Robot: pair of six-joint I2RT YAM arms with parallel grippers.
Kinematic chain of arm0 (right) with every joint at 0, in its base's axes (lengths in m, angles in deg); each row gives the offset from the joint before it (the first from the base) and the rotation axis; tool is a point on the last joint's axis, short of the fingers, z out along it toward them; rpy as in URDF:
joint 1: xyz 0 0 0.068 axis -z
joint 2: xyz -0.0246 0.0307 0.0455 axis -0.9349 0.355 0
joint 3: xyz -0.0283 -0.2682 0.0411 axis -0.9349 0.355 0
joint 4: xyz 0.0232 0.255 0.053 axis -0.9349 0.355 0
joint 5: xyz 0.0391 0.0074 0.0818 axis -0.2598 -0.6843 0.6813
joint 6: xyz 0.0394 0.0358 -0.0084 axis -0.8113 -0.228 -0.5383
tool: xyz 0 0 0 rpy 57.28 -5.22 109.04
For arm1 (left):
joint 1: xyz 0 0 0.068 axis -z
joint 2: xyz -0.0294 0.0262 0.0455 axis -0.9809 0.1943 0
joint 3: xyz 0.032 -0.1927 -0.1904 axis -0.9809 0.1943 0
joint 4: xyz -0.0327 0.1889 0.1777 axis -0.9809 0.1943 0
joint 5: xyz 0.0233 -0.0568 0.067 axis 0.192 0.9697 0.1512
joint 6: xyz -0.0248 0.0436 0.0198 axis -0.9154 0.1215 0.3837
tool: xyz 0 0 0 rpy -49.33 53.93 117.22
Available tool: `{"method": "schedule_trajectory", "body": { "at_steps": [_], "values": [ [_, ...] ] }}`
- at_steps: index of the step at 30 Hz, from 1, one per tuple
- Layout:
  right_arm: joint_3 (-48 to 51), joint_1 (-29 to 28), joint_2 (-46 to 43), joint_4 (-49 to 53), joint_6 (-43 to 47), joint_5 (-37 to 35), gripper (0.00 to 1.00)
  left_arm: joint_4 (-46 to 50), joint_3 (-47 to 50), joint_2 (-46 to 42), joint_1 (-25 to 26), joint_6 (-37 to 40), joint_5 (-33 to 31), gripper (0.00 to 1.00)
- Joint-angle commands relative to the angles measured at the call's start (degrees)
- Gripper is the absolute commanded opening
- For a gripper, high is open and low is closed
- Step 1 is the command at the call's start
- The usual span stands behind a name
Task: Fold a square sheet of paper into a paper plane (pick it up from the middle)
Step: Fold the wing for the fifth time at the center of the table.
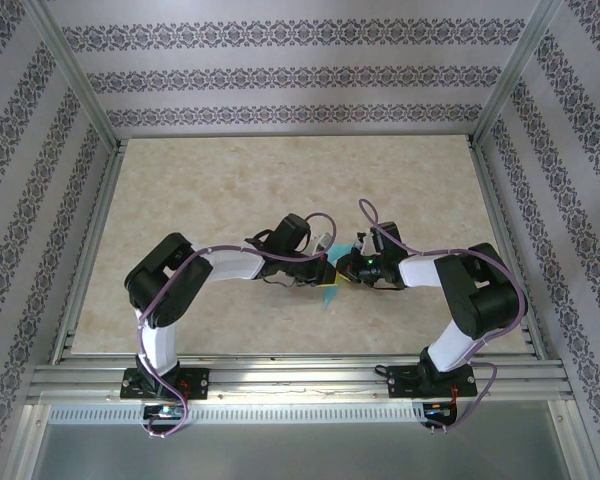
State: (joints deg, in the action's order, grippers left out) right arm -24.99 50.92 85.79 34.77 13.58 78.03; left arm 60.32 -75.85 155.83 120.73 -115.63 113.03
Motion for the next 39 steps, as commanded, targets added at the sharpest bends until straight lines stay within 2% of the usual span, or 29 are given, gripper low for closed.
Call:
{"method": "schedule_trajectory", "body": {
  "at_steps": [1,5,18,24,31,35,39],
  "values": [
    [0.2,-0.7,0.1,3.5,-0.1,-3.3,0.06,6.9,-3.4,1.8,0.3,2.7,-2.6,0.0],
    [0.3,-0.7,0.2,3.3,-0.4,-3.3,0.06,12.0,-6.5,4.4,0.8,4.9,-5.3,0.0],
    [0.2,-0.8,-0.9,3.4,-0.8,-2.8,0.06,17.4,-7.1,9.4,1.8,8.0,-9.1,0.0],
    [-1.0,-0.2,-4.0,3.7,0.3,-0.2,0.1,19.1,-3.6,9.0,2.5,9.9,-11.1,0.0],
    [-2.9,3.7,-13.5,8.4,3.1,1.2,0.12,19.5,2.3,6.8,2.4,13.6,-11.3,0.0],
    [-2.3,3.0,-15.3,11.8,6.5,0.9,0.09,19.4,3.7,6.2,2.4,14.4,-10.1,0.0],
    [-0.2,-0.2,-15.6,11.7,7.7,0.2,0.07,20.2,4.0,5.6,2.4,15.2,-10.2,0.0]
  ]
}}
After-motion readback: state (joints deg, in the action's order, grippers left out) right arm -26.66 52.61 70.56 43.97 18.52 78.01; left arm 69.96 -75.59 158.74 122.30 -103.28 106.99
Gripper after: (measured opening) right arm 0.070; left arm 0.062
